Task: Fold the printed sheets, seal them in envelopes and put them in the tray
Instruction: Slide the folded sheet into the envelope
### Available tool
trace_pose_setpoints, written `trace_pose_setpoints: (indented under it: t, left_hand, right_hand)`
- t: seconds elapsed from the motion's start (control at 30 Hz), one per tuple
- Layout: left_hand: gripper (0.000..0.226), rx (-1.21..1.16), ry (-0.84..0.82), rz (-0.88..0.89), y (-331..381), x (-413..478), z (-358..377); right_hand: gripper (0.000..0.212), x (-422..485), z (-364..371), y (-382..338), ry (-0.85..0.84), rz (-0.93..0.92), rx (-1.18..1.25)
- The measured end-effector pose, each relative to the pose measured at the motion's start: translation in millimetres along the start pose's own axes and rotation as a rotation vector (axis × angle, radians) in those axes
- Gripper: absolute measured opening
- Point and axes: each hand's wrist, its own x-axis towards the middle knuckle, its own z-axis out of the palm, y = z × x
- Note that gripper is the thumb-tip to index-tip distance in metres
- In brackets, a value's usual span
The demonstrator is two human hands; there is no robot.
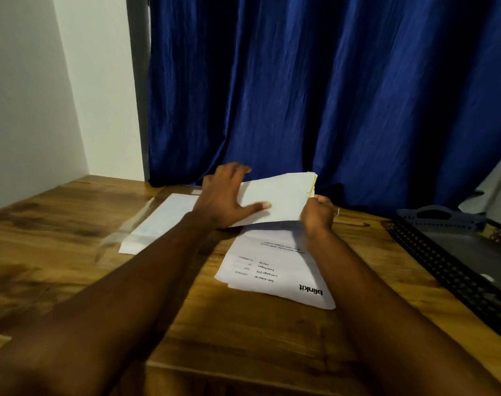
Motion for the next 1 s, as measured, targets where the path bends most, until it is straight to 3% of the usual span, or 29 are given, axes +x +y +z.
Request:
trace_pose_setpoints:
  t: [0.1, 0.23, 0.37, 0.53, 0.7, 0.87, 1.0]
  left_hand:
    - [0.126, -0.064, -0.221, 0.053, 18.0, 11.9, 27.4]
    - [0.130, -0.058, -0.331, 0.080, 29.2, 19.5, 57.5]
    - [0.114, -0.012, -0.272, 0.073, 24.1, 16.1, 79.2]
    - [0.113, 0.002, -0.251, 0.090, 16.4, 16.8, 87.6]
    - [0.114, 0.042, -0.261, 0.088, 7.7, 16.5, 82.1]
    - [0.116, 0.048, -0.298, 0.066, 7.0, 11.6, 73.3]
    - [0.116, 0.042, -0.297, 0.066, 10.2, 9.7, 68.4]
  right_hand:
    - [0.028, 4.1, 1.7, 9.1, -0.091, 0.096, 0.083]
    - [0.025, 12.2, -5.5, 15.2, -0.196, 0.159, 0.124]
    - [0.013, 17.5, -14.5, 16.9, -0.306, 0.146, 0.132]
    - [0.031, 22.3, -12.4, 19.3, -0.452, 0.044, 0.055]
    - [0.013, 45.0, -11.2, 39.7, -0.446, -0.066, -0.081]
    - [0.015, 40.2, -28.4, 23.3, -0.430, 0.061, -0.005]
    - [0.017, 35.8, -37.2, 16.9, -0.469, 0.061, -0.067]
